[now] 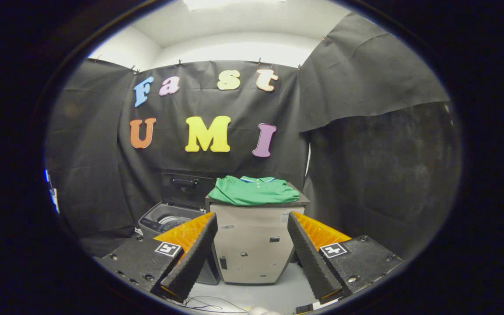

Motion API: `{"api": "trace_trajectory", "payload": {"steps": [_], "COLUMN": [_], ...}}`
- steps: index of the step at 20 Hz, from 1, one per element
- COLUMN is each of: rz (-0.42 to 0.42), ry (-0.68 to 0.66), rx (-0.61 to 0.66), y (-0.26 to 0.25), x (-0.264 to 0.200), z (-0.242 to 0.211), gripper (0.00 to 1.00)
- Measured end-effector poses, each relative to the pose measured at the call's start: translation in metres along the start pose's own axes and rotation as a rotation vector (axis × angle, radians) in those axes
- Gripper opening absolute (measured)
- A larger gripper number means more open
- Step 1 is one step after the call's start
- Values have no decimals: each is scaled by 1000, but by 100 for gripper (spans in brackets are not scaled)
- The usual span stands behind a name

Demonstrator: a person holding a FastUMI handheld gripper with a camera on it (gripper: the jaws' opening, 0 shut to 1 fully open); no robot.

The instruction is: Put the clothes into the washing machine and then close the washing machine lid.

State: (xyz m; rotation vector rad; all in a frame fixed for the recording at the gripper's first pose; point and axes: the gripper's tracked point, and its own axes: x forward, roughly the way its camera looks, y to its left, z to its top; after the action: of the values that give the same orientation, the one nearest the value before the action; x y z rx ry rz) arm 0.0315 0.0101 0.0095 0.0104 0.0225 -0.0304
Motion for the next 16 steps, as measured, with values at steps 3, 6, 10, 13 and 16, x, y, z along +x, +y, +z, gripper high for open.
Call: {"api": "trace_trajectory", "payload": {"steps": [3, 6, 10, 13, 16], "rz": [-22, -49, -61, -42, -22], "ry": [5, 3, -5, 1, 9], "rx": [1, -3, 12, 18, 9], "y": [-1, -5, -9, -11, -15], "x": [13, 30, 59, 89, 128], "z": [13, 31, 62, 86, 106], "gripper": [100, 100, 100, 100, 100]}}
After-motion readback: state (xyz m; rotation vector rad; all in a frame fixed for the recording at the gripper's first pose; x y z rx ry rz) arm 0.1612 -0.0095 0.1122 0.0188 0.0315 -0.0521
